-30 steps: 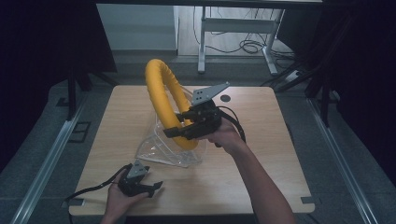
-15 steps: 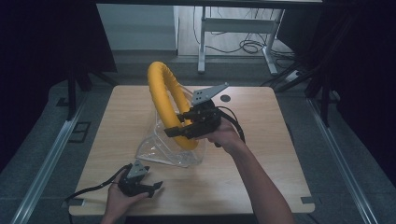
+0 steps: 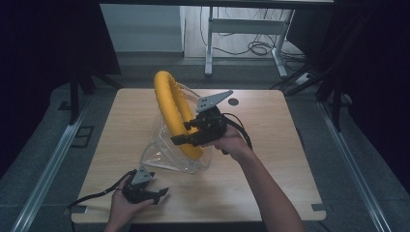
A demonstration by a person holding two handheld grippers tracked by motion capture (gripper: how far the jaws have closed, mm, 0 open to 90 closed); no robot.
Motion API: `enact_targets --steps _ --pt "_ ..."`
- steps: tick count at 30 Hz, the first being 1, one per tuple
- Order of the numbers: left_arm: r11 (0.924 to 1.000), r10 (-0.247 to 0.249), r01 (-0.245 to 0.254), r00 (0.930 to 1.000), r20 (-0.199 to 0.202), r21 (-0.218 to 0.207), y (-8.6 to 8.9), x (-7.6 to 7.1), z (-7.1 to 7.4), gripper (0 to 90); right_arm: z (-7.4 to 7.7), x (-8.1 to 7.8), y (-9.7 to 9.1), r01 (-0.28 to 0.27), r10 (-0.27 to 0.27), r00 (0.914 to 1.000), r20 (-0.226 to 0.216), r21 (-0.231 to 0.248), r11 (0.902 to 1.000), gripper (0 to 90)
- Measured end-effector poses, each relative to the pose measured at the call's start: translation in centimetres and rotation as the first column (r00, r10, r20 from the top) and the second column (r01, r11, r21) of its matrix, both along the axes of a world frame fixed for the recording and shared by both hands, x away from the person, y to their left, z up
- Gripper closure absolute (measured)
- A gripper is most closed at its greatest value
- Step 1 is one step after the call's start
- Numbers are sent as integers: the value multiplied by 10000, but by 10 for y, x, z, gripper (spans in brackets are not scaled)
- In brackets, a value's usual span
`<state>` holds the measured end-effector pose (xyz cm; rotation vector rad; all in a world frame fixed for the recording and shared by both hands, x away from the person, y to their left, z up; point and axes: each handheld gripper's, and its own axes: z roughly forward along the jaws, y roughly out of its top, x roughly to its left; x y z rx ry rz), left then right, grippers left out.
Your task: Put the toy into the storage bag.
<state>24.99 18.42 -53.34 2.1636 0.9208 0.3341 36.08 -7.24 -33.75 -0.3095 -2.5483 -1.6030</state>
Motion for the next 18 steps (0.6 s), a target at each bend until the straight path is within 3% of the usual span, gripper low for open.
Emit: enact_targets --steps 5,6,9,13,18 --pt "10000 -51 52 10000 -9 20 0 0 0 204 -10 5 1 431 -426 9990 97 -572 9974 470" --pt "10000 -56 56 10000 1 28 0 0 0 203 -17 11 0 706 -713 9974 -101 -639 9955 470" --pt "10000 -53 53 10000 4 29 0 0 0 203 -20 17 -4 998 -1006 9945 -282 -267 9946 469" --pt "10000 -69 69 10000 -24 56 0 0 0 203 -20 18 -4 1281 -1284 9917 -81 -289 9913 458" --pt "9999 -83 83 10000 -15 79 1 0 0 203 -20 13 -3 1652 -1613 9851 603 -663 9840 392"
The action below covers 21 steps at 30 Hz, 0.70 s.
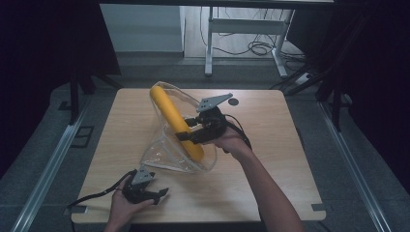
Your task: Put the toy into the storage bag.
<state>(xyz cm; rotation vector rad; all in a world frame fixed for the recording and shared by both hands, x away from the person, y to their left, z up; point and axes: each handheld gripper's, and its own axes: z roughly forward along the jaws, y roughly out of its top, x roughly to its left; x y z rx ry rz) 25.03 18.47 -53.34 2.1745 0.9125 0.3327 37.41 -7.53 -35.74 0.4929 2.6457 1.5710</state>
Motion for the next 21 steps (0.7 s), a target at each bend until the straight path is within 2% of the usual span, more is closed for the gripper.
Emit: enact_targets --steps 3,5,11,16,21 --pt "10000 4 -4 10000 -11 2 0 0 0 203 0 -1 -1 98 -98 9999 86 6 10000 363" --pt "10000 14 -14 10000 -32 -39 -1 0 -1 203 1 -4 -4 320 -323 9990 312 88 9994 331" --pt "10000 11 -11 10000 -25 -58 -1 0 -1 203 6 -8 -14 551 -576 9964 624 406 9977 321" --pt "10000 17 -17 10000 -19 -63 -1 0 0 203 6 -11 -24 606 -642 9955 694 528 9968 322" --pt "10000 15 -15 10000 -43 -44 -1 0 -1 203 2 -12 -42 855 -898 9941 613 689 9940 329"
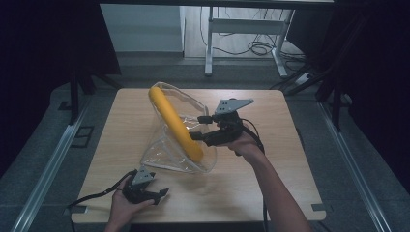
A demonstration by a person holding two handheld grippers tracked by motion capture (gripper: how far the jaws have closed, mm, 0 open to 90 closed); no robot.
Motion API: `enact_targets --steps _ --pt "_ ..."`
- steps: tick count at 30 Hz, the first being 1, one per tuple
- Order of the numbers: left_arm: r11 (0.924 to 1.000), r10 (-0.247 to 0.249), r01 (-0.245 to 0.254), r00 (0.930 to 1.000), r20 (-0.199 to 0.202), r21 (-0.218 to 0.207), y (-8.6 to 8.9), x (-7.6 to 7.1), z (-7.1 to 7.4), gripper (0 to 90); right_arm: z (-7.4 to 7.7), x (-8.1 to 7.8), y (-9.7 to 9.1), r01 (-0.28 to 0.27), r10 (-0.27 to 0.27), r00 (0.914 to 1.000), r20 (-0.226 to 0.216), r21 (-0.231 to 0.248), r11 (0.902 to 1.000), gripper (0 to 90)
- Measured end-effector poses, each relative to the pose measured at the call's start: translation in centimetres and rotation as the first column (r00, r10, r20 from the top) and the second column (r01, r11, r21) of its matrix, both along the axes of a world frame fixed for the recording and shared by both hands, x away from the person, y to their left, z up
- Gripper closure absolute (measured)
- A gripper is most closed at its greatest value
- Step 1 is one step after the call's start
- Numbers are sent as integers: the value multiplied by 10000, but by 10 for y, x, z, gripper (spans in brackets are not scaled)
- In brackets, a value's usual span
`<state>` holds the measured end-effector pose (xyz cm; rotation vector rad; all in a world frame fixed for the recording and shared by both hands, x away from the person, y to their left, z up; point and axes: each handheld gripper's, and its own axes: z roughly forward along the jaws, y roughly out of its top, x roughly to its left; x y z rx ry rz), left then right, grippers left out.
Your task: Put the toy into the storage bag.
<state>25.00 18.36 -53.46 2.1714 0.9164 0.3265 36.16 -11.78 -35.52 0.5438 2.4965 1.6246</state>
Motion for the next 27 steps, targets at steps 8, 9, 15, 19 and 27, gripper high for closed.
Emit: enact_targets --steps 8,9,15,19,27 --pt "10000 -2 2 10000 -29 19 0 0 0 203 -11 -1 -27 534 -533 9986 -50 87 9985 336" --pt "10000 -7 7 10000 -33 21 0 0 -1 203 -13 -1 -30 604 -603 9982 -72 96 9981 336" --pt "10000 -24 24 10000 -48 62 0 0 -1 203 -24 1 -47 1109 -1108 9937 -194 74 9938 337" --pt "10000 -25 26 10000 -51 79 -1 0 -1 203 -27 2 -52 1198 -1195 9925 -257 97 9927 338" --pt "10000 -26 26 10000 -41 88 0 0 -1 203 -32 3 -52 1204 -1202 9922 -320 55 9927 338"
